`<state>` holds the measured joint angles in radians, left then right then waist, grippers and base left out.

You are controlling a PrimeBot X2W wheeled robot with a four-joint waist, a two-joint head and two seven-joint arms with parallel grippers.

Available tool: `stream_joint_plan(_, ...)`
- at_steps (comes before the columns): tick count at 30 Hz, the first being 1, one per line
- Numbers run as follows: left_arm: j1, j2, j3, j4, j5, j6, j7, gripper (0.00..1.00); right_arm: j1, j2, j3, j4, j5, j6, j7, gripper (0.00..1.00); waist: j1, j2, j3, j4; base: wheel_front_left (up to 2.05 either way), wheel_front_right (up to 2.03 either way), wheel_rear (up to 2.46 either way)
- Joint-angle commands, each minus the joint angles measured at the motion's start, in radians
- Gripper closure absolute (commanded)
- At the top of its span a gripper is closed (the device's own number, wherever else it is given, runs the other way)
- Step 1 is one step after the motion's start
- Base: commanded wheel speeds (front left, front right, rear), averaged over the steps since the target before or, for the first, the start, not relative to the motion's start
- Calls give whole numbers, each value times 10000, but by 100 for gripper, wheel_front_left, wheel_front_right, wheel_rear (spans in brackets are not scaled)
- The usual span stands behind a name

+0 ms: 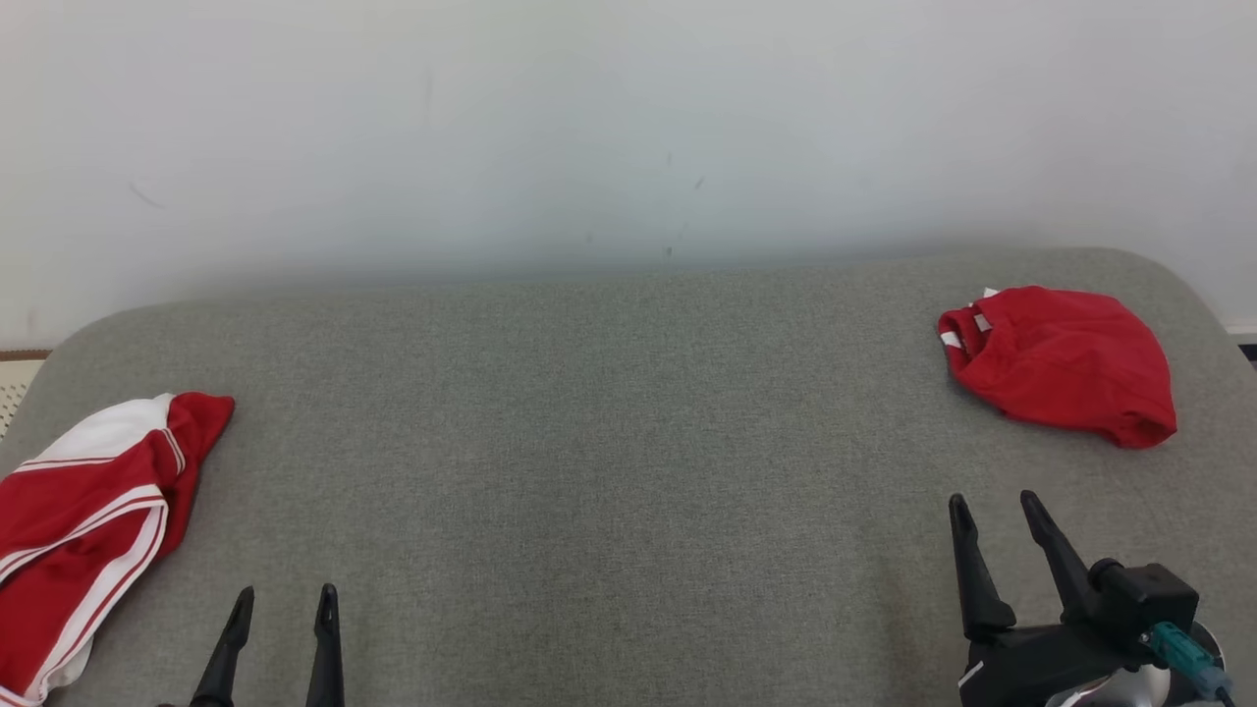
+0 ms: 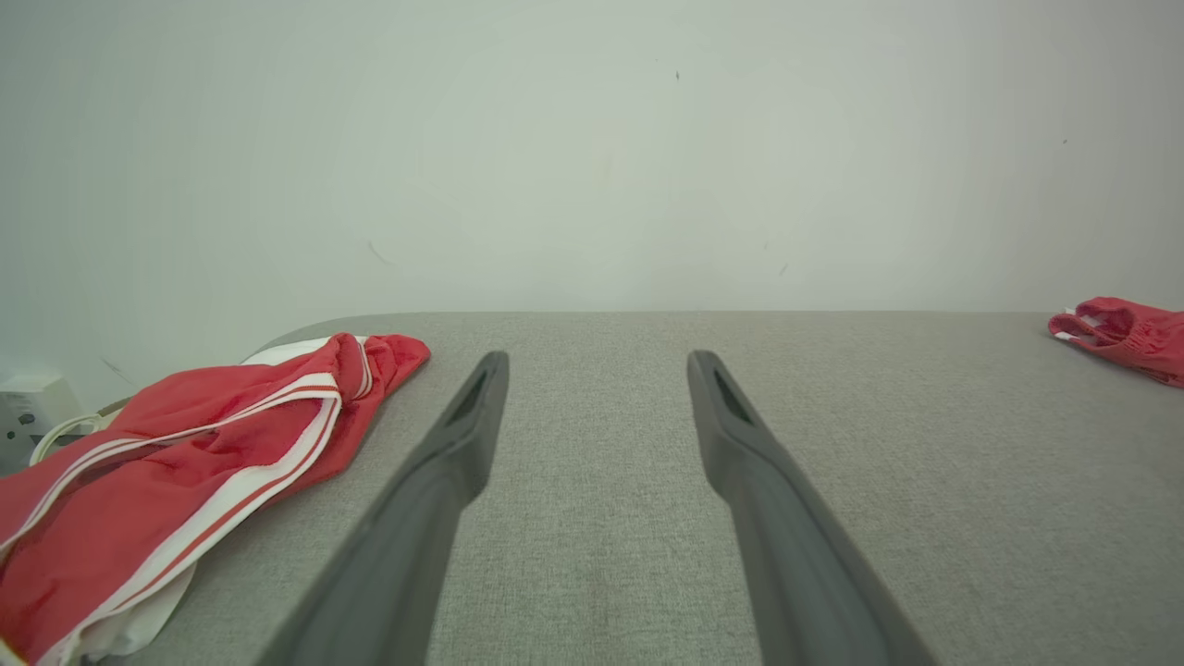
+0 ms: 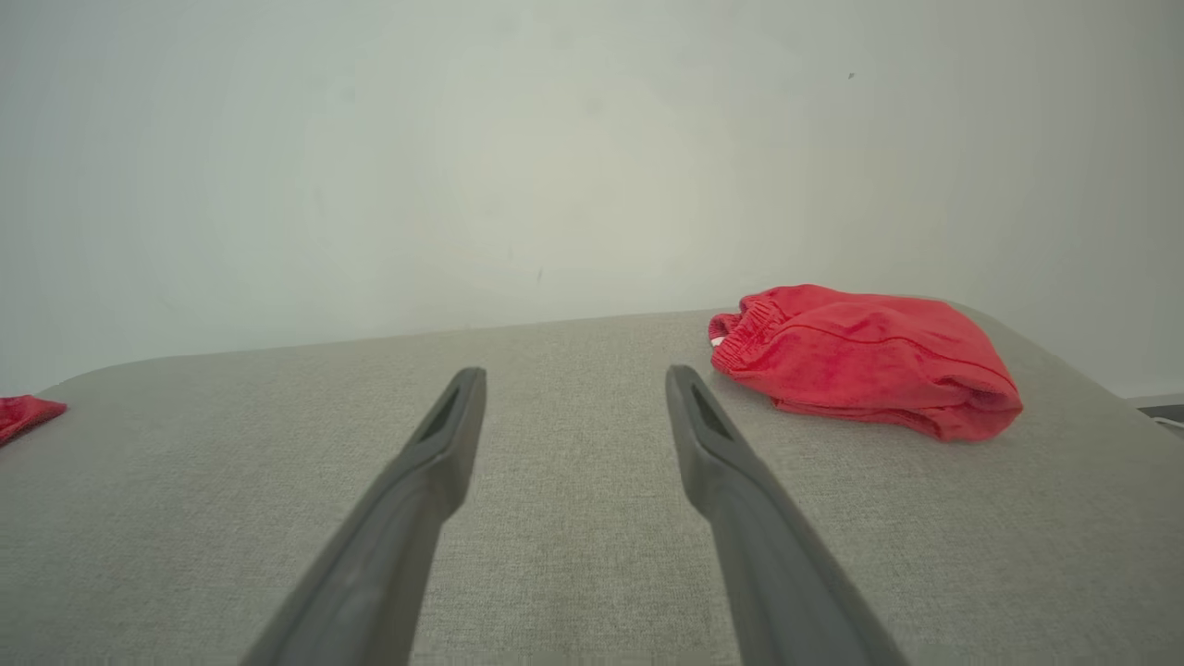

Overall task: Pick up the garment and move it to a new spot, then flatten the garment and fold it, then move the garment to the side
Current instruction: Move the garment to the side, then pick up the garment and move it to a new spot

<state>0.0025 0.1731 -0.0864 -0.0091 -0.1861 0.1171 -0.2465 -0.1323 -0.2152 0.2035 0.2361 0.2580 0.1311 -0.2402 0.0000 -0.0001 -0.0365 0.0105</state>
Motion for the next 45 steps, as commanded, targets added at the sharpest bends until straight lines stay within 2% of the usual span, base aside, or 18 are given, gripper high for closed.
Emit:
stream_joint_plan(1, 43, 69, -1, 65, 8, 46, 133, 0, 300, 148, -43, -306, -187, -6, 128, 0, 0, 1, -12, -35, 0, 0, 0)
stream_joint_plan(6, 161, 293, 59, 179, 140, 211, 638, 0, 690, 191, -210, -1005, -560, -6, 652, 0, 0, 1, -48, -129, 0, 0, 0)
stream_joint_plan(15, 250, 444, 141, 15, 94, 346, 872, 0, 1094, 414, -496, -1736, -650, -6, 1403, 0, 0, 1, -140, -129, 0, 0, 0)
stream_joint_plan(33, 459, 501, 181, -23, -146, 511, 853, 0, 1281, 307, -474, -1937, -536, -6, 1546, 0, 0, 1, -188, 0, 0, 0, 0)
stream_joint_plan(38, 445, 512, 140, -33, -163, 526, 836, 0, 1345, 304, -465, -1916, -473, -6, 1499, 0, 0, 1, -209, 235, 0, 0, 0)
stream_joint_plan(45, 464, 603, 169, -81, -140, 640, 902, 0, 1439, 381, -431, -1878, -443, -6, 1458, 0, 0, 1, -207, 962, 0, 0, 0)
